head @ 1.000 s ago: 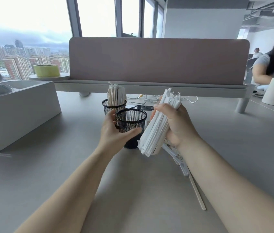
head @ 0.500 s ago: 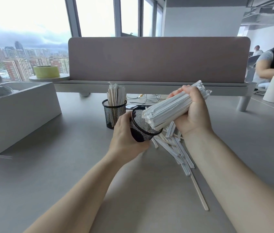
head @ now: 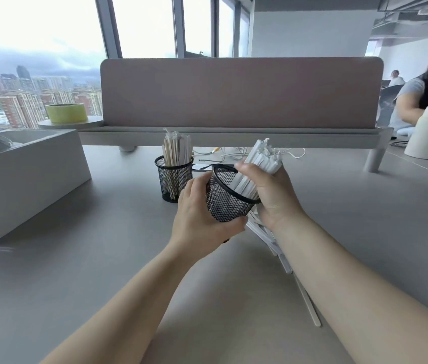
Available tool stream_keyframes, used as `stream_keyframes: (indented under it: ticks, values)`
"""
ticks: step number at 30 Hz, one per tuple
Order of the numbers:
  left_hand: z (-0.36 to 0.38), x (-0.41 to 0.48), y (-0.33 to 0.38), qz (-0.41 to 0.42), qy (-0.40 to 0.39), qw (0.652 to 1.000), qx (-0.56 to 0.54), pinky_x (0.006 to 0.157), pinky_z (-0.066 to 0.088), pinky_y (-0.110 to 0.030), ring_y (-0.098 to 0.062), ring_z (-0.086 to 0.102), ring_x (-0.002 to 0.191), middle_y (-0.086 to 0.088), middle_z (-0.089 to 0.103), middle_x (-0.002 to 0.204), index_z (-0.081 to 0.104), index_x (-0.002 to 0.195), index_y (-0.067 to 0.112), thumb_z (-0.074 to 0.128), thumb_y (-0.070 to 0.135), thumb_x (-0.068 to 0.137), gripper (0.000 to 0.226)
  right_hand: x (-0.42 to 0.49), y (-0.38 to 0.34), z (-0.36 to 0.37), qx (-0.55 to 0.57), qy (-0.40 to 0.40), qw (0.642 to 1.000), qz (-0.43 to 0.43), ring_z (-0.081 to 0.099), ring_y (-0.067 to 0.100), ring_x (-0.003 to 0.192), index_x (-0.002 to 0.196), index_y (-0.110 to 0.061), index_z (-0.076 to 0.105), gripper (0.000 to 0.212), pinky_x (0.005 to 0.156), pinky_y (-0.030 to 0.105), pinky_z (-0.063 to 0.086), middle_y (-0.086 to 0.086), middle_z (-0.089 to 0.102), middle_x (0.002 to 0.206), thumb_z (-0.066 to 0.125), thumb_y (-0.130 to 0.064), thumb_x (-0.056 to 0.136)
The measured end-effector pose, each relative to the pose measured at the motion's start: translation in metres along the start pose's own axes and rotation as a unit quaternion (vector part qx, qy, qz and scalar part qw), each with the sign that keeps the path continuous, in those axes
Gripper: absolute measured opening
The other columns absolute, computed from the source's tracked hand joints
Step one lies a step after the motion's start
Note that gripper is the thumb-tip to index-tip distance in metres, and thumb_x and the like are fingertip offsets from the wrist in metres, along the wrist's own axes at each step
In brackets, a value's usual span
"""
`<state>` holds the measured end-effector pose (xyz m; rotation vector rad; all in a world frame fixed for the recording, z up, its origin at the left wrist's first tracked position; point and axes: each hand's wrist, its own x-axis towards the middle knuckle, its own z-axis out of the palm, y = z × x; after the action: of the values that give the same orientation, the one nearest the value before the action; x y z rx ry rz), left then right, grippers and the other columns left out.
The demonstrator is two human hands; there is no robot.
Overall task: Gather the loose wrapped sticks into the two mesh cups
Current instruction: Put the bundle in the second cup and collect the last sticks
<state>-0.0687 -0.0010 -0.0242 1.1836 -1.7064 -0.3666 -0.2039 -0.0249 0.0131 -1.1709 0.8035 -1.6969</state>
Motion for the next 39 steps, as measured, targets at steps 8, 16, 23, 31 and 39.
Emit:
stream_keyframes:
  ticks: [8,16,23,31,39]
  values:
    - [0.003,0.002,-0.005,-0.049,0.012,0.997,-0.066,0.103,0.043,-0.035,-0.013,0.051,0.118,0.013,0.051,0.120,0.047,0.131,0.027,0.072,0.054,0.045,0.094,0.005,0.007,-0.003,-0.036,-0.024,0.998,0.054,0.069,0.033,0.098,0.120,0.002,0.056,0.071,0.084,0.046,0.056,0.023,0.068,0.109,0.084,-0.024,0.060]
    - [0.004,0.012,-0.025,-0.116,0.057,0.984,-0.125,0.098,0.049,-0.043,-0.016,0.059,0.112,0.004,0.062,0.120,0.050,0.125,0.028,0.081,0.048,0.043,0.090,0.009,0.004,-0.030,-0.125,-0.007,0.984,0.125,0.048,0.008,0.104,0.132,-0.021,0.043,0.078,0.083,0.026,0.037,-0.005,0.051,0.128,0.072,-0.057,0.069]
    - [0.003,0.014,-0.038,-0.150,0.060,0.973,-0.165,0.096,0.052,-0.044,-0.014,0.064,0.103,0.003,0.065,0.110,0.050,0.104,0.041,0.084,0.037,0.047,0.066,0.017,0.029,-0.072,-0.540,-0.001,0.834,0.117,0.038,0.026,0.134,0.134,-0.028,0.047,0.085,0.111,0.040,0.030,0.000,0.049,0.141,0.040,-0.082,0.069]
    - [0.000,0.017,-0.045,-0.157,0.060,0.973,-0.156,0.094,0.050,-0.033,-0.014,0.062,0.106,0.003,0.063,0.113,0.047,0.115,0.027,0.087,0.021,0.066,0.063,0.011,0.038,-0.062,-0.665,-0.109,0.712,0.196,-0.018,0.036,0.146,0.153,-0.033,-0.001,0.114,0.118,0.050,-0.003,0.006,-0.013,0.161,0.037,-0.092,0.063]
    - [-0.001,0.014,-0.031,-0.114,0.112,0.984,-0.085,0.119,0.021,-0.034,-0.011,0.022,0.141,0.011,0.028,0.138,0.024,0.147,0.022,0.065,0.065,0.051,0.113,0.008,0.052,-0.041,-0.730,-0.125,0.642,0.198,-0.020,0.039,0.145,0.150,-0.043,-0.005,0.104,0.115,0.058,-0.007,0.007,-0.015,0.161,0.026,-0.093,0.064]
